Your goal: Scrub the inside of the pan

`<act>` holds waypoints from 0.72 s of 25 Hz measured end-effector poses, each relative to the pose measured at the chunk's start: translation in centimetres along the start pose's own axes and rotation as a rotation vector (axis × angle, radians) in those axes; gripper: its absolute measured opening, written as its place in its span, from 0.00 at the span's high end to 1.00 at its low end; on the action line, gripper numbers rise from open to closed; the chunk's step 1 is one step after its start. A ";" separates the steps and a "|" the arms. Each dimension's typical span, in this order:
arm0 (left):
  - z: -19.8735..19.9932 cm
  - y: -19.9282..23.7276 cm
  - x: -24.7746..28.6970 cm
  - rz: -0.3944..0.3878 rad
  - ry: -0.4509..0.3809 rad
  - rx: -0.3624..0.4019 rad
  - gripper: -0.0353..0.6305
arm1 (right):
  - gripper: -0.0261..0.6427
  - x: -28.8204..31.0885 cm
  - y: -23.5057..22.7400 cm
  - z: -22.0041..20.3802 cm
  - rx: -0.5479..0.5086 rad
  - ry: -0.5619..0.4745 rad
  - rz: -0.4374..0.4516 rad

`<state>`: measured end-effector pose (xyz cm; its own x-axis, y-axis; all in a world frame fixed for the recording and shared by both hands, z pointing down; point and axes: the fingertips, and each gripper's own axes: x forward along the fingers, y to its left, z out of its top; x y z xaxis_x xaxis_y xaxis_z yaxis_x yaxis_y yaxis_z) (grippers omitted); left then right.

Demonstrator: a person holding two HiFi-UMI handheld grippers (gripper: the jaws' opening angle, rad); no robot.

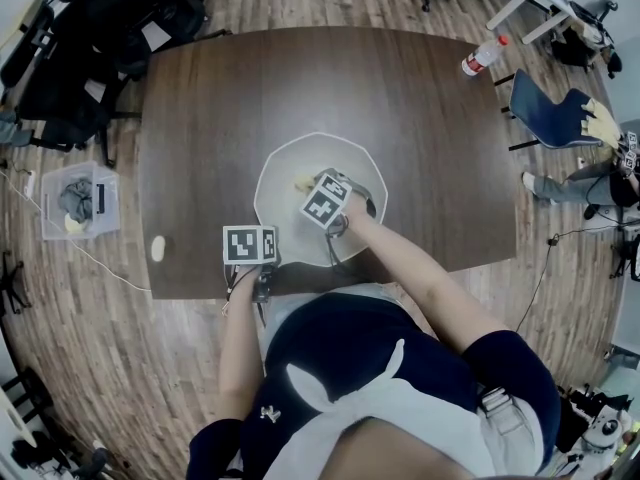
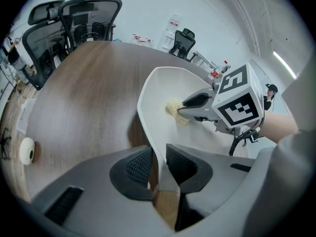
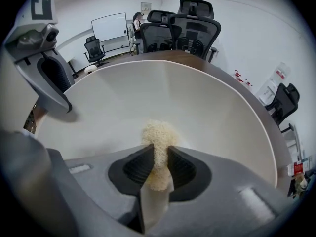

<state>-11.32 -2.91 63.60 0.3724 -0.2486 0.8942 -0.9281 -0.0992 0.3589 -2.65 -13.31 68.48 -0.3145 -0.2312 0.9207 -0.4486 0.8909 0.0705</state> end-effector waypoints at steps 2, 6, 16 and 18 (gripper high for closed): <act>0.0 0.1 0.0 0.000 0.001 0.000 0.82 | 0.84 -0.1 -0.5 -0.4 0.024 0.014 0.000; -0.1 0.1 -0.1 -0.001 -0.001 0.001 0.82 | 0.84 -0.4 -1.0 -1.4 0.058 0.056 -0.002; 0.0 0.0 -0.1 -0.001 0.000 0.004 0.82 | 0.84 -1.1 -1.3 -3.6 0.107 0.141 0.018; 0.0 -0.1 -0.1 -0.001 0.000 0.005 0.82 | 0.84 -1.3 -1.2 -4.1 0.115 0.153 0.030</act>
<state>-11.31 -2.88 63.47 0.3734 -0.2482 0.8938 -0.9276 -0.1041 0.3587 1.70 -12.51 68.75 -0.2023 -0.1352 0.9699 -0.5360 0.8442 0.0059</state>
